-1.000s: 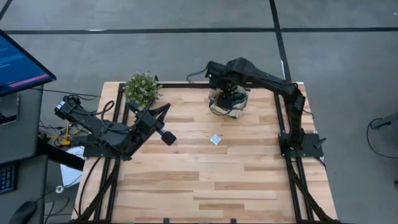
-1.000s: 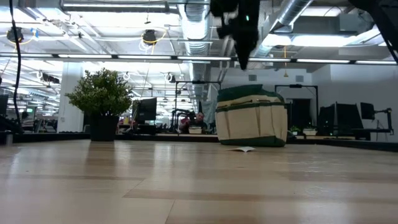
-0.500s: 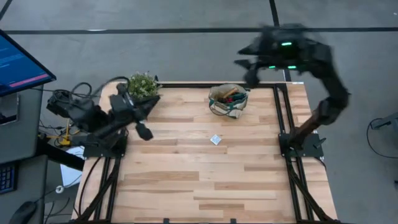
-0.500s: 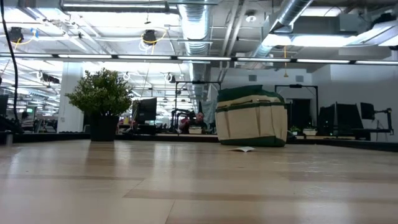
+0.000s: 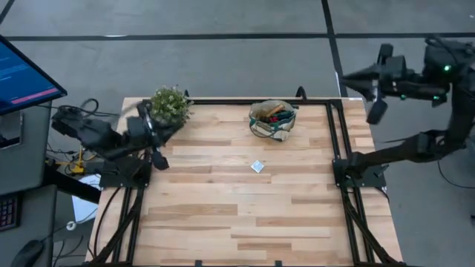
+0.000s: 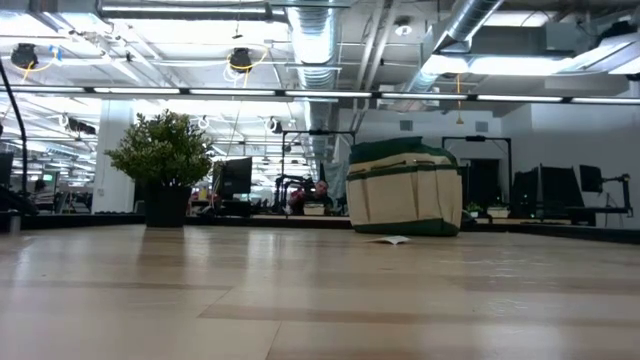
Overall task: Pick & Place Garden tools in Gardening bag
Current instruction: Return to Home Position
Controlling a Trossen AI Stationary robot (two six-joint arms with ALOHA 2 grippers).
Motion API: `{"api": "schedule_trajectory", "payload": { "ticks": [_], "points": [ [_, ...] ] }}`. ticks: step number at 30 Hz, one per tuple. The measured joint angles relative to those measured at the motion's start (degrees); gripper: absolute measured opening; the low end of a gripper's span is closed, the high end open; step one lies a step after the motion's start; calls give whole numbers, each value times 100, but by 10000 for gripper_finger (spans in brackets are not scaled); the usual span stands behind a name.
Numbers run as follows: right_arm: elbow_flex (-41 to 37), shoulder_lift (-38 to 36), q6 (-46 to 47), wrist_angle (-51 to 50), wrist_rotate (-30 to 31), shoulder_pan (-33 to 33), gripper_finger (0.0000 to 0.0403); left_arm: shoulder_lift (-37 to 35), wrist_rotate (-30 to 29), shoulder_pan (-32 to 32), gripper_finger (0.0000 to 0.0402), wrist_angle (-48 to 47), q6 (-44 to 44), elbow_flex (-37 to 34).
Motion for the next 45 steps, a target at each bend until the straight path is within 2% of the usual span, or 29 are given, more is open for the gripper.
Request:
{"api": "schedule_trajectory", "payload": {
  "ticks": [3, 5, 12, 17, 22, 28, 37, 45],
  "points": [
    [-836, -459, 20, 214, -286, 0, 16, -288, 156, -2, 2, -33, -358, -677],
    [-1604, -849, 22, 670, -498, -1, 5, -505, 306, 0, 2, 0, -656, -1091],
    [-4792, -2617, 397, 3138, -570, -13, 2, -1118, 491, 0, 2, 79, -1587, -2252],
    [-7174, -3729, 960, 5199, -557, -20, 2, -1474, 494, 0, 2, 166, -1823, -2762],
    [-8924, -4425, 1610, 7029, -557, -125, 1, -1917, 488, 0, 2, 182, -1910, -3119],
    [-9889, -4815, 2193, 7957, -581, -319, 1, -2595, 488, 0, 2, 178, -2025, -3470],
    [-10460, -5277, 2543, 8023, -718, -527, 0, -3582, 489, 0, 2, 159, -2370, -4200],
    [-11476, -5663, 2946, 8658, -985, -557, 0, -3960, 488, -2, 2, 160, -2943, -4986]
  ]
}}
